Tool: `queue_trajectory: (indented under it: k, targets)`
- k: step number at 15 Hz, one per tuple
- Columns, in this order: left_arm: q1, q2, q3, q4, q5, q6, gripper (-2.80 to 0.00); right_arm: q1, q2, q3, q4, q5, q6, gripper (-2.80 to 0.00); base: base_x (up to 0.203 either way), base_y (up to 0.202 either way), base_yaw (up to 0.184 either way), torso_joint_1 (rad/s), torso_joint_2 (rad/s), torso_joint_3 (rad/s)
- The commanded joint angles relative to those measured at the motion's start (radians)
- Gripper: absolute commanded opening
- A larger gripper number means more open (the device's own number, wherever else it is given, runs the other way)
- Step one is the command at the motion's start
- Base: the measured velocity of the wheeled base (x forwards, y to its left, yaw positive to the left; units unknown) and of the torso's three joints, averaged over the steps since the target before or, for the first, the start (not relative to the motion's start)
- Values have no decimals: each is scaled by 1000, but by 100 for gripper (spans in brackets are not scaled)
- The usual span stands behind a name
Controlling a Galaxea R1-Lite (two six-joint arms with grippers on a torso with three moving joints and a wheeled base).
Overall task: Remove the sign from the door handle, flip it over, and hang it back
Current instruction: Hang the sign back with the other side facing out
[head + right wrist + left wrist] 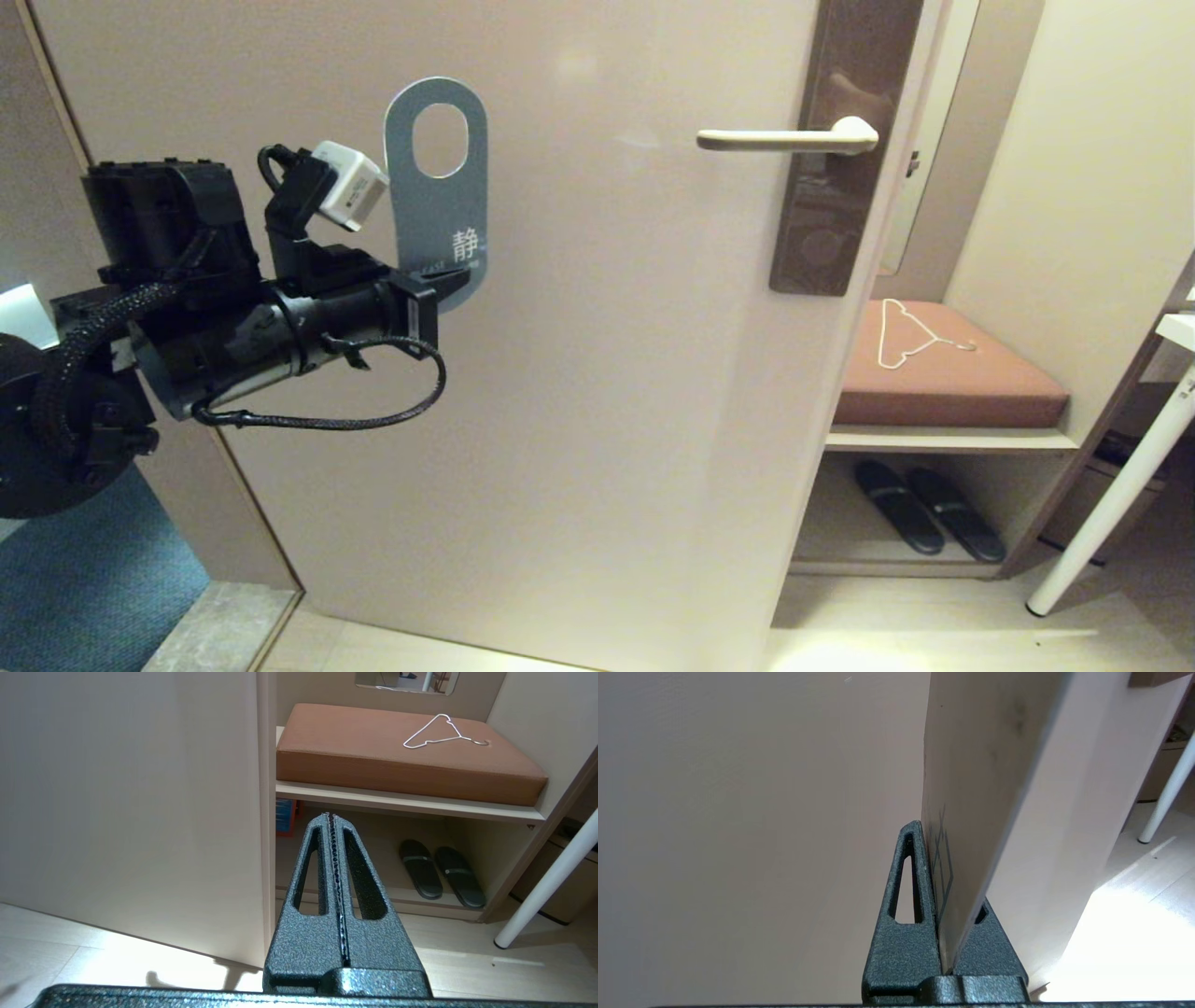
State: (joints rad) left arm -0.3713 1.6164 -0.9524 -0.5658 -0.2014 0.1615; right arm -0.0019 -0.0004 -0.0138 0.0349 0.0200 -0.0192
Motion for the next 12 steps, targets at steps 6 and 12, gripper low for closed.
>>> queue_trajectory:
  k: [6, 12]
  targets:
    - [-58, 112, -118, 3, 4, 2, -280, 0, 0, 0, 0, 0, -1, -280, 0, 0, 0, 0, 0, 0]
    - [-83, 194, -235, 29, 3, 3, -280, -1, 0, 0, 0, 0, -1, -280, 0, 0, 0, 0, 0, 0]
